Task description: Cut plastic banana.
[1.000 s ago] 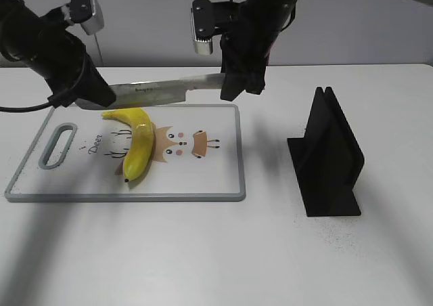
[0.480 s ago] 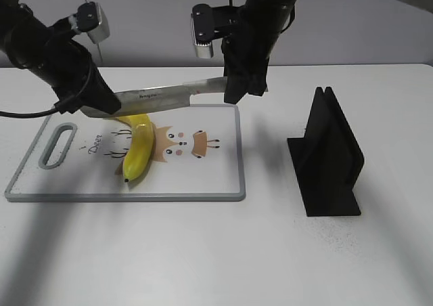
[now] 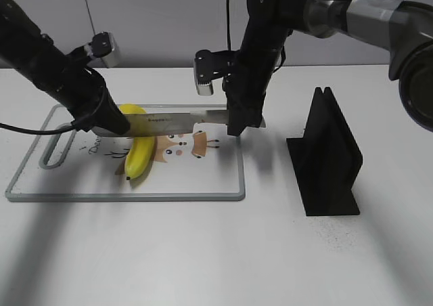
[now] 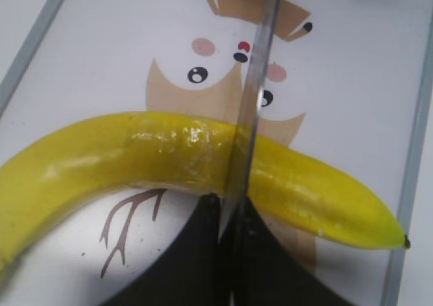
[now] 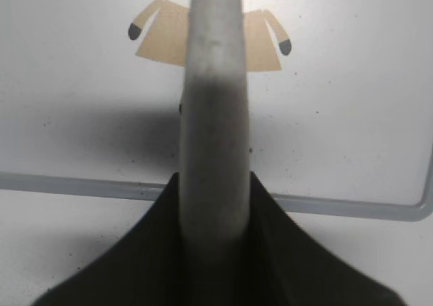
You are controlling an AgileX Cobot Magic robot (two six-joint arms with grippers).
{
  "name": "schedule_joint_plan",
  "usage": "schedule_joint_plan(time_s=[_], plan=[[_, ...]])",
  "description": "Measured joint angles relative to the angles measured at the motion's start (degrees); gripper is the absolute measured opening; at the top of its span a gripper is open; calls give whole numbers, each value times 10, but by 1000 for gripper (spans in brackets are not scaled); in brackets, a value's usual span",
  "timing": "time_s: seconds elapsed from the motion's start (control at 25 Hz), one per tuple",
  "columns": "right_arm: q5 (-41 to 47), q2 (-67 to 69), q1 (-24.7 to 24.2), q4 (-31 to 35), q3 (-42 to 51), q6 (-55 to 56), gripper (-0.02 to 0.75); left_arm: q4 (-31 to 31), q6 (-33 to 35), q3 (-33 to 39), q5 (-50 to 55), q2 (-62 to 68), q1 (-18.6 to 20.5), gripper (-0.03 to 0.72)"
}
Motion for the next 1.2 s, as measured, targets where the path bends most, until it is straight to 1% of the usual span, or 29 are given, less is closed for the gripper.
schedule_joint_plan(time_s=[0.2, 0.84, 1.2], plan=[[1, -1, 0, 2, -1, 1, 161, -9, 2, -1, 6, 1, 1, 29], [1, -1, -1, 5, -1, 1, 160, -11, 2, -1, 7, 3, 2, 29], [-1, -34, 2, 2, 4, 1, 160, -4, 1, 8, -10, -19, 0, 29]])
